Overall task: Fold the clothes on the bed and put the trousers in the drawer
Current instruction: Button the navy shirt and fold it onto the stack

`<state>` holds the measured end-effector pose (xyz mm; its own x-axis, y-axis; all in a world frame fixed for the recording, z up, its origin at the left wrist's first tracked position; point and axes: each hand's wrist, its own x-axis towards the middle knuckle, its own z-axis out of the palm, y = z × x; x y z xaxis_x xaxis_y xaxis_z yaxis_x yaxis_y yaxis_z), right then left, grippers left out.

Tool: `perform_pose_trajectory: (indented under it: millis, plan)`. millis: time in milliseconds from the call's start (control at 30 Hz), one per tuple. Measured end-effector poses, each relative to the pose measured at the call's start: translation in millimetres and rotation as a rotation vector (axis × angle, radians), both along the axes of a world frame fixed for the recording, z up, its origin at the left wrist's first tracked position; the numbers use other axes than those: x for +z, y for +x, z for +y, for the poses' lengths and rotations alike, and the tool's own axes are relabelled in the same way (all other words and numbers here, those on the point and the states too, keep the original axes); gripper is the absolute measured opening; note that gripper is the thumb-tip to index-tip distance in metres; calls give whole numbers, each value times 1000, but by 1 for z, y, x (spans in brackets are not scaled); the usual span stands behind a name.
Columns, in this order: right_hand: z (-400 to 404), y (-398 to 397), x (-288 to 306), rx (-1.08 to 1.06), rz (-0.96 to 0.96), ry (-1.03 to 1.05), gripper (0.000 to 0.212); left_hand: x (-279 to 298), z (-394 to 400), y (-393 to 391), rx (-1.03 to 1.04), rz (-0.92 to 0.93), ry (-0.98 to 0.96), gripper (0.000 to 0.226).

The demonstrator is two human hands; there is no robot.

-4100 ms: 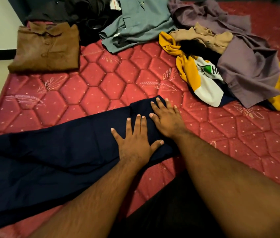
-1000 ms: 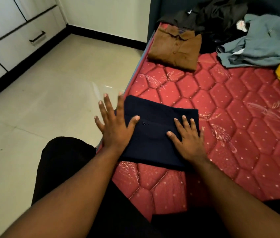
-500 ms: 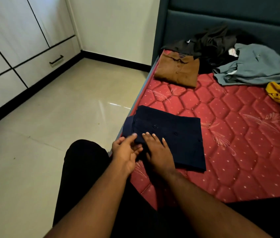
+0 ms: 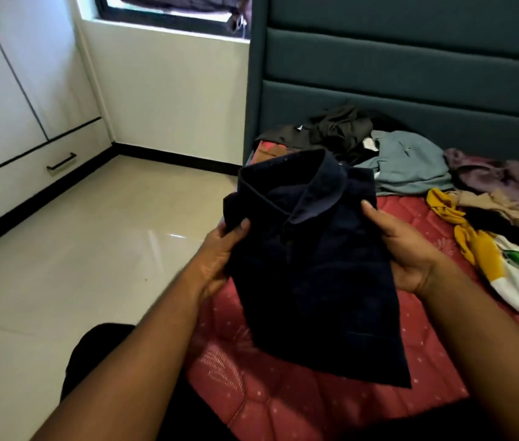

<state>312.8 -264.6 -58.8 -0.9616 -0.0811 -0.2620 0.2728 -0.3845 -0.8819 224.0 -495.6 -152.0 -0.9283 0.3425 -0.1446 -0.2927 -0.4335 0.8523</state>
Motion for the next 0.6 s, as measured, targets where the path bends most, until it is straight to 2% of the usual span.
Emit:
perform_pose_trajectory:
  millis: [67, 133, 200, 267, 300, 367, 467, 600]
  plan:
    - [17, -8, -7, -12, -56, -45, 47, 20, 7, -6, 25, 61, -53, 47]
    - [31, -19, -33, -88, -140, -51, 49, 22, 17, -15, 31, 57, -134, 31]
    - [44, -23, -79, -223, -260, 62, 50, -2, 27, -17, -16, -51, -258, 36]
    - [49, -9, -131, -235, -437, 271, 47, -45, 30, -6, -128, -249, -413, 46]
    - [49, 0, -150, -222, -500, 359, 38, -63, 29, 2, -146, -303, -453, 47]
    - [50, 11, -173, -253, -507, 426, 23, -91, 26, 10, -92, -313, -457, 41]
    - [51, 7, -176, -267, -477, 419, 18, -100, 25, 4, -65, -296, -438, 34]
    - [45, -2, -173, -280, -435, 278, 10, -106, 31, 0, -51, -335, -376, 29]
